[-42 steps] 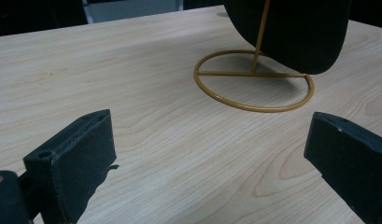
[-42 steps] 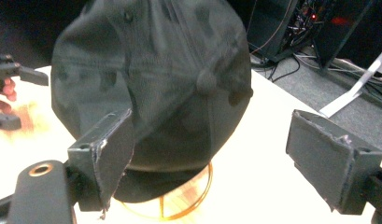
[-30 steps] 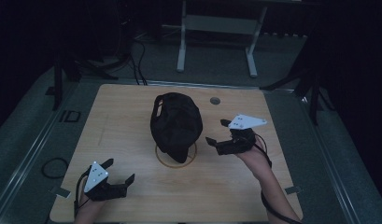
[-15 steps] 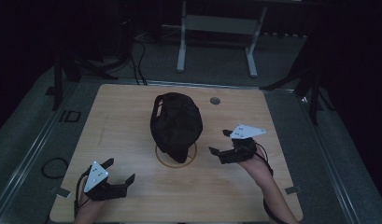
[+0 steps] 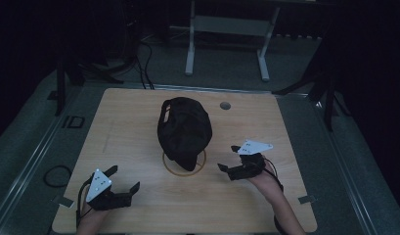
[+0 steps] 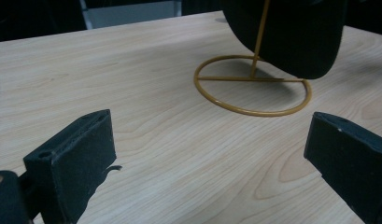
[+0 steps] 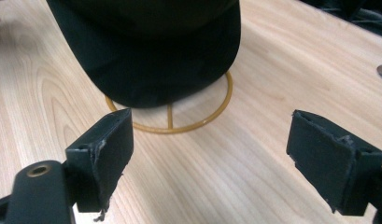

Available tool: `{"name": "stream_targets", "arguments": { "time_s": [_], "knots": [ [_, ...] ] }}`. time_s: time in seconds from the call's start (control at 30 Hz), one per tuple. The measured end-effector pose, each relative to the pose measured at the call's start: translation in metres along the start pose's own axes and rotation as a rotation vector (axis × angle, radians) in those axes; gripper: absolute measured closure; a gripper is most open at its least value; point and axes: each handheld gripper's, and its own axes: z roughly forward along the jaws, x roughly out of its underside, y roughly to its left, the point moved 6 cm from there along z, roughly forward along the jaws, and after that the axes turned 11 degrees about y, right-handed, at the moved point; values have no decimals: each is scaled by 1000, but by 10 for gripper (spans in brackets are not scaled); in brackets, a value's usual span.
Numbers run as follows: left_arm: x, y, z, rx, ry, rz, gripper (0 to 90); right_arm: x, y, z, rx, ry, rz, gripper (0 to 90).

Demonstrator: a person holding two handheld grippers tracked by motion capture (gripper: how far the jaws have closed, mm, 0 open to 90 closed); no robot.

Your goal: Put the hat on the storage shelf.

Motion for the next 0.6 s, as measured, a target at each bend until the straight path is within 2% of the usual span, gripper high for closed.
{"name": "stream_targets", "arguments": {
  "time_s": [0.2,0.43,0.6],
  "knots": [
    [0,1,-1,-5,-4,2,25,9,0,6,-5,0,12,153],
    [0,0,0,-2,-1,0,25,22,-5,11,-7,-6,49,153],
    [0,0,0,2,-2,-2,25,32,-8,15,-6,9,62,152]
  ]
}}
